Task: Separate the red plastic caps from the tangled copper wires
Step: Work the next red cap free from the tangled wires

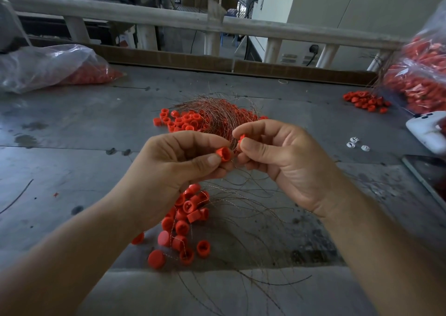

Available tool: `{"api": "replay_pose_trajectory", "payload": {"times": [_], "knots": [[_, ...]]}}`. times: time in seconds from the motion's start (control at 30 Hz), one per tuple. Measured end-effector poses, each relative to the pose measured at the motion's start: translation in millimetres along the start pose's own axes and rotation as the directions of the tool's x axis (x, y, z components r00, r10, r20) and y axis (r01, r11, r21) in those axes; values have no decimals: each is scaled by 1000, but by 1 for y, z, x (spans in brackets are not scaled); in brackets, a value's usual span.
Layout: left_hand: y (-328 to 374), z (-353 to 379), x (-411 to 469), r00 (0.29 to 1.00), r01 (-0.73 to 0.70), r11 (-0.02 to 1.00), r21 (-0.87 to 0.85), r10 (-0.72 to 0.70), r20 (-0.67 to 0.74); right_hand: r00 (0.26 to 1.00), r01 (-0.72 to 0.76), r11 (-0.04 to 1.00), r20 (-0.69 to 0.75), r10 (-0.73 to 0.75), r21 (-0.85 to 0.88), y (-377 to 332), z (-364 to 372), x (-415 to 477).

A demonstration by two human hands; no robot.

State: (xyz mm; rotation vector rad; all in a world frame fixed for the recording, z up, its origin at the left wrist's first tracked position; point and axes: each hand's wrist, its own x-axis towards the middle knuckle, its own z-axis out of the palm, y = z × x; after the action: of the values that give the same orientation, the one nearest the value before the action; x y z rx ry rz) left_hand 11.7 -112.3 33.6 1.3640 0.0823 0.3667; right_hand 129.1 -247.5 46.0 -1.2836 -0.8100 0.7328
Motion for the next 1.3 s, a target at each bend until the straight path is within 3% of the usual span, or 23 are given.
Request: {"api": "replay_pose_trajectory", "payload": {"times": [0.13,0.27,0.57,0.8,0.97,1.2,1.3], "knots": [[0,0,1,999,-10,1000,27,11,-31,990,130,975,-32,-138,-180,2,5,-1],[0,0,2,995,-21,999,38,24,-92,955,269,874,-2,-295,-404,8,14,-2],[-2,2,-1,991,-67,982,178,86,-100,897,330,712,-29,-441,-620,13,19,-4],[-1,5,-2,988,-79,962,260,111,-110,850,368,613,-13,-526,-699,16,18,-6],[0,4,-3,989,-75,953,295,108,-96,849,375,610,-6,-529,-698,16,17,-6],[-3,2,-3,996,7,984,178,9,-89,799,421,491,55,-599,-763,16,19,-7],[-3,2,-4,996,-1,984,176,16,-85,809,411,527,32,-586,-744,17,20,-7]]}}
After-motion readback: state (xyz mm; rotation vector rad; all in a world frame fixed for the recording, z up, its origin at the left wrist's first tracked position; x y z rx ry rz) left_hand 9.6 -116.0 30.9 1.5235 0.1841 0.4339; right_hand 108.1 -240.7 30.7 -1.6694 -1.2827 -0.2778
